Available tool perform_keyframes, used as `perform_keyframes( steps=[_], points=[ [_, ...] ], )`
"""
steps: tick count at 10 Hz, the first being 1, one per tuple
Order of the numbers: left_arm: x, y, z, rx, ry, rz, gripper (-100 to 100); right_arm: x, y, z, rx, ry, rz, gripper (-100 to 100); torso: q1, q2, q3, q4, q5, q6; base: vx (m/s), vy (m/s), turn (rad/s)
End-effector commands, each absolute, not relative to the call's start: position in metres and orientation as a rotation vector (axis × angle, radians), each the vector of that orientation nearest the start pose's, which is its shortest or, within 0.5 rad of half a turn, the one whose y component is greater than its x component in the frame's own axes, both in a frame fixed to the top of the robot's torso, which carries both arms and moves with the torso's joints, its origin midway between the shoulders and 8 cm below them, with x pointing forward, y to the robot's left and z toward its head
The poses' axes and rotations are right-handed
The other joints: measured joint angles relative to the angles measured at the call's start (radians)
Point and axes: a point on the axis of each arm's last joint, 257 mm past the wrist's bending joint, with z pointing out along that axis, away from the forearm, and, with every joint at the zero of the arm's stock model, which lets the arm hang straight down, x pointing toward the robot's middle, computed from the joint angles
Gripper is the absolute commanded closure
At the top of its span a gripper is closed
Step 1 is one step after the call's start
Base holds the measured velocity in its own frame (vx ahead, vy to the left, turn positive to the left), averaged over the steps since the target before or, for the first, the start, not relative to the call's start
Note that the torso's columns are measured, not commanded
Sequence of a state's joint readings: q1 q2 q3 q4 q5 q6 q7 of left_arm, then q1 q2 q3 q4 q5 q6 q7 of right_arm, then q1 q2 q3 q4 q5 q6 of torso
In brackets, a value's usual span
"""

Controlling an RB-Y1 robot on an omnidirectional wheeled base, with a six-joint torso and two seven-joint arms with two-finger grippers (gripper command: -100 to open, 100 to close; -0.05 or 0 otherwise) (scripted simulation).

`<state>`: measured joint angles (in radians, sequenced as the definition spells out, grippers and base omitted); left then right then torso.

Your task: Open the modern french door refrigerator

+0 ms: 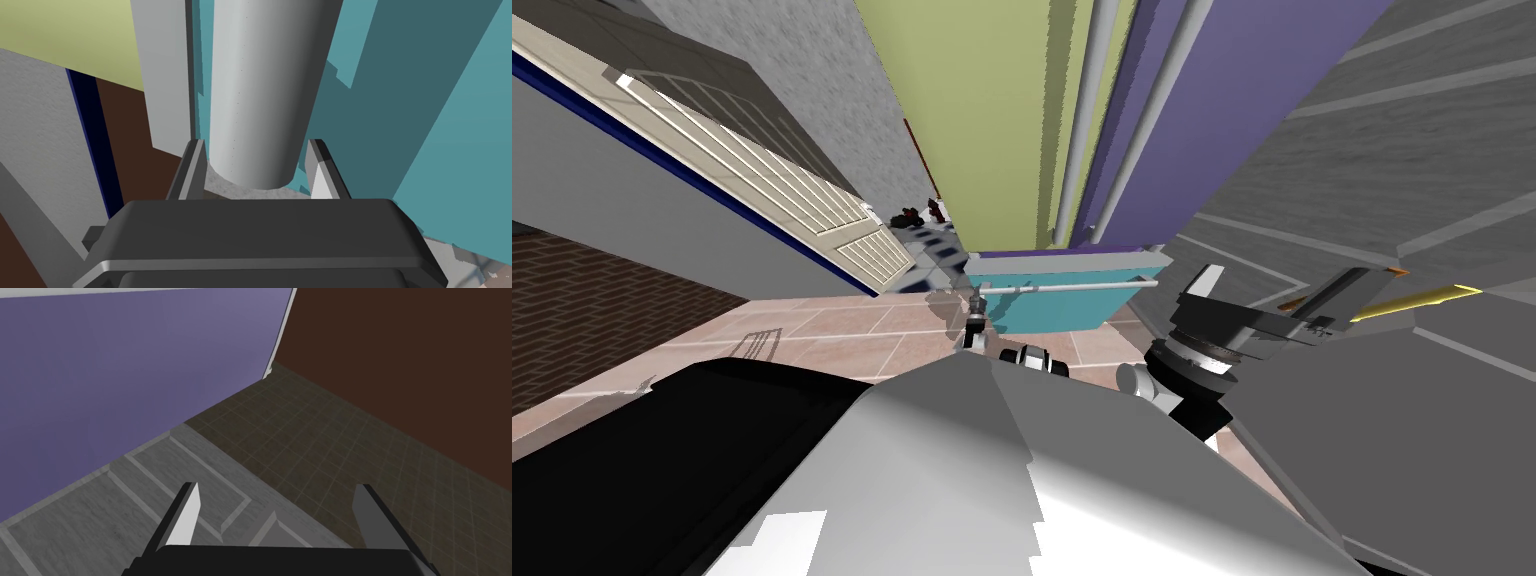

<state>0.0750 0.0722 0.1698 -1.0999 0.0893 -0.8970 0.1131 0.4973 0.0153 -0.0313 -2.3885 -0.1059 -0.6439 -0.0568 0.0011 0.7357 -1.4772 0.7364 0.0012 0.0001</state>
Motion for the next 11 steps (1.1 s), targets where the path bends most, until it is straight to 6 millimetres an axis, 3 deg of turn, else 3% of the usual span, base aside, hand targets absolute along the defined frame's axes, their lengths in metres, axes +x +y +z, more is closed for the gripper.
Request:
perform_keyframes(
  steps=[1,11],
  points=[
    [0.4425,0.3514,-0.2607,-1.066,0.758,-1.254,100,0.2859,-0.2937,0.0948,0.53,0.343,1.438,0,0.001,-0.005,-0.003,0.0,-0.001,0.0,-0.121,-0.007,0.011],
    [0.4405,0.3448,-0.2574,-1.057,0.765,-1.272,100,0.286,-0.2937,0.0949,0.53,0.343,1.439,0,-0.001,0.002,0.001,0.0,0.0,0.001,-0.166,-0.048,0.021]
  ],
)
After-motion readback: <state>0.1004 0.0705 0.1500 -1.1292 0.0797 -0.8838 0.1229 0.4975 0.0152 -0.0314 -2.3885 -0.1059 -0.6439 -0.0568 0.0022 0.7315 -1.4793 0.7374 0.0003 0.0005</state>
